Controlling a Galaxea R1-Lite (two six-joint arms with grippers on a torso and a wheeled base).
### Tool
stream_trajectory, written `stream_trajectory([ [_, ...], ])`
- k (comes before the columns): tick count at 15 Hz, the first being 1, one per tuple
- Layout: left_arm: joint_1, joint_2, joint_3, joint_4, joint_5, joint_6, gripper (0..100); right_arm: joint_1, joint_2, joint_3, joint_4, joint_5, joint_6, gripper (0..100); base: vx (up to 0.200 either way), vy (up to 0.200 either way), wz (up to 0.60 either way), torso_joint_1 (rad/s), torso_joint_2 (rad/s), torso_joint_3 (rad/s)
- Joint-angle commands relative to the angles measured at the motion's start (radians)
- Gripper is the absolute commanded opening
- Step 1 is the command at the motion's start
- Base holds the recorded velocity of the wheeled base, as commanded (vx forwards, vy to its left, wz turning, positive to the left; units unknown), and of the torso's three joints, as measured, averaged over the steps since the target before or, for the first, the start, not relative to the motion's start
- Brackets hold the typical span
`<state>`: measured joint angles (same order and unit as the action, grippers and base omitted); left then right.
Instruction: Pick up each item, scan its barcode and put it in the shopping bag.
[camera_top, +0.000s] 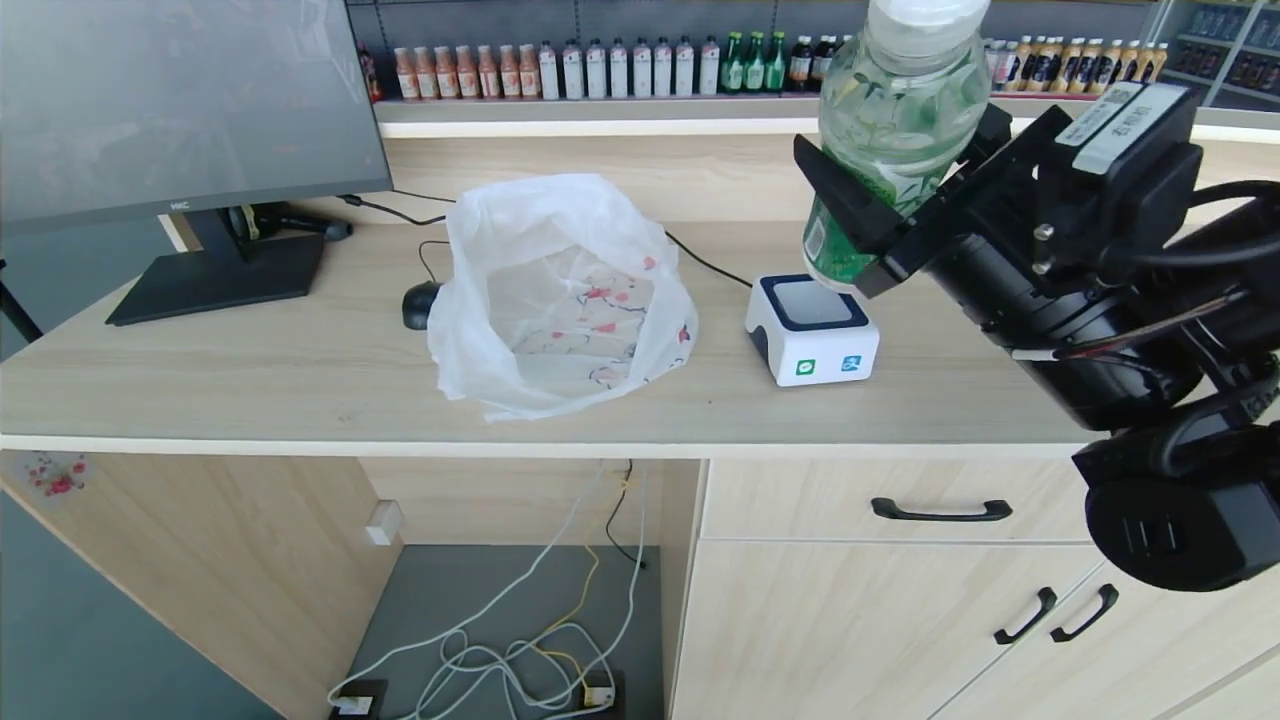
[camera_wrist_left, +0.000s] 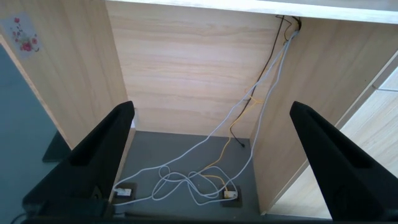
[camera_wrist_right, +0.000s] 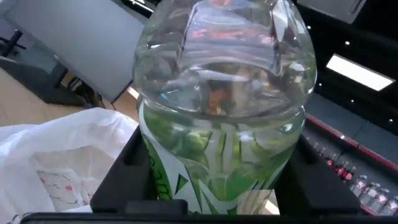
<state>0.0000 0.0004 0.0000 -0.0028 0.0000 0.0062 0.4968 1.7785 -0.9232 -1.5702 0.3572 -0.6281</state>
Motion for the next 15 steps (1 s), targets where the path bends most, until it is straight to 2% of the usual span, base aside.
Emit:
stream_trajectory([
  [1,0.0,0.0,0.0,0.0,0.0,0.0,100,-0.004,0.052,-0.031,-0.001,0.022,-0.042,0,0.0,0.0,0.0,0.0,0.0,0.0],
  [3,0.0,0.0,0.0,0.0,0.0,0.0,100,-0.023,0.067,-0.06,-0.001,0.058,-0.094,0,0.0,0.0,0.0,0.0,0.0,0.0],
  [6,0.0,0.0,0.0,0.0,0.0,0.0,100,-0.067,0.107,-0.151,-0.001,0.181,-0.16,0,0.0,0.0,0.0,0.0,0.0,0.0],
  [12,0.0,0.0,0.0,0.0,0.0,0.0,100,-0.178,0.196,-0.158,-0.001,0.456,-0.323,0,0.0,0.0,0.0,0.0,0.0,0.0],
  [15,0.0,0.0,0.0,0.0,0.0,0.0,100,-0.179,0.228,-0.158,-0.001,0.528,-0.389,0,0.0,0.0,0.0,0.0,0.0,0.0],
])
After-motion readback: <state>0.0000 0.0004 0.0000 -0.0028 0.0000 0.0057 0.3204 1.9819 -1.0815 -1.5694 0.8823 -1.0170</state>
